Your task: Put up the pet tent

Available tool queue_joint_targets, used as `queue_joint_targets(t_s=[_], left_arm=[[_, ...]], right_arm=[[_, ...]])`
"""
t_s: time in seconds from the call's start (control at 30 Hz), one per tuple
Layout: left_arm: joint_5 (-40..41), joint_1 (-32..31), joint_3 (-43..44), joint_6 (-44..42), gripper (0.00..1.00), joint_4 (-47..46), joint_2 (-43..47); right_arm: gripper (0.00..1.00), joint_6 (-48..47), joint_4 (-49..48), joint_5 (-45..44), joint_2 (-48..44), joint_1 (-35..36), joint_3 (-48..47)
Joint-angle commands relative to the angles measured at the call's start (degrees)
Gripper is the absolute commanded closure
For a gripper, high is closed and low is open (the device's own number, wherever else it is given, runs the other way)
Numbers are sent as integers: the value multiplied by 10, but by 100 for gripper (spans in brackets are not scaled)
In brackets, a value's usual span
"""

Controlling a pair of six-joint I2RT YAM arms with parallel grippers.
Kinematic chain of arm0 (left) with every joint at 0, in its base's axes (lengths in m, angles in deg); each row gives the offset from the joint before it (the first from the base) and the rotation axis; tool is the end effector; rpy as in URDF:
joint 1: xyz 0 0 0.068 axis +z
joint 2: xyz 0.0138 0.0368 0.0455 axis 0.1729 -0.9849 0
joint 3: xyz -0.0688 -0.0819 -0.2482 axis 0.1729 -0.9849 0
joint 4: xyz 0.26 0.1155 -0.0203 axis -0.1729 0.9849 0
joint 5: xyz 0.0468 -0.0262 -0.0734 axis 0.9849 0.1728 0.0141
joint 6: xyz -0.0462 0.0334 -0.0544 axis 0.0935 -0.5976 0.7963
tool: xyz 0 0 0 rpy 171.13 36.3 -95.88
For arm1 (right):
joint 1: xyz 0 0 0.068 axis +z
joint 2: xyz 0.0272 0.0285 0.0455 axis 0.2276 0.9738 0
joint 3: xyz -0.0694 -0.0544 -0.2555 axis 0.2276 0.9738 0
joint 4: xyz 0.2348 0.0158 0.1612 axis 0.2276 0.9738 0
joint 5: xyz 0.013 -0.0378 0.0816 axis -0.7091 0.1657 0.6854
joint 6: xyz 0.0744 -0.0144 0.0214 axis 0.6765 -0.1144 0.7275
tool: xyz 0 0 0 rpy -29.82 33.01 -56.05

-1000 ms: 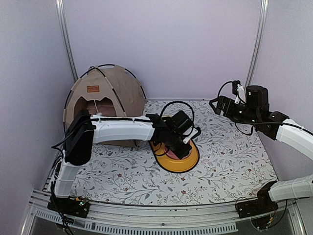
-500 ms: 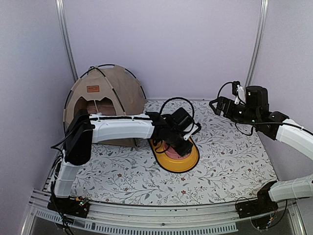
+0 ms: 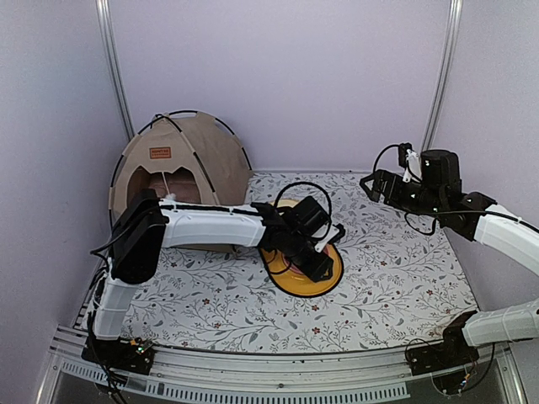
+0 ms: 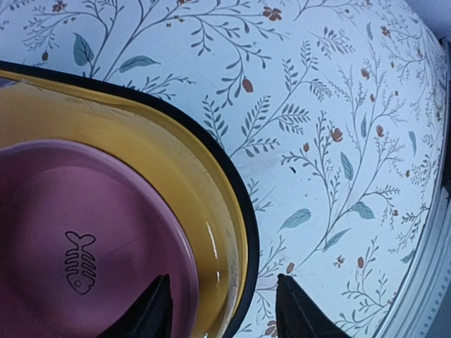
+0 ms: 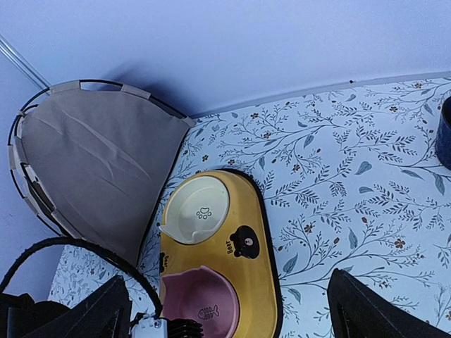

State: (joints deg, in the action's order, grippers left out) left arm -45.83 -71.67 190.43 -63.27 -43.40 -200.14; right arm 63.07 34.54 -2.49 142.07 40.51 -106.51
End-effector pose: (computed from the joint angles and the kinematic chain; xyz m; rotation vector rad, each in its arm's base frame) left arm 0.2426 -0.4722 0.1357 1.1494 2.4173 -0.6669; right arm 0.2781 0.1440 0.2931 0.0161 2.0332 0.6223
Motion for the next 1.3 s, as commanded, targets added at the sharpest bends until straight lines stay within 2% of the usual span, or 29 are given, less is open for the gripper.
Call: queue_joint_targets(t_s=[0.0, 0.43, 0.73, 1.03, 1.27], left_arm=[[-25, -3, -23, 23, 47, -28, 10], [-8, -1, -26, 17, 32, -43, 42], [4, 25, -90, 48, 12, -73, 131], [38, 83, -220, 142, 6, -106, 219], [102, 112, -226, 198, 1, -115, 198]], right_arm=[[1, -4, 6, 0, 5, 1, 5], [1, -2, 8, 17, 14, 1, 9], [1, -12, 7, 97, 52, 3, 24], [1, -22, 13, 129, 104, 21, 35], [1, -23, 4, 136, 139, 22, 27]])
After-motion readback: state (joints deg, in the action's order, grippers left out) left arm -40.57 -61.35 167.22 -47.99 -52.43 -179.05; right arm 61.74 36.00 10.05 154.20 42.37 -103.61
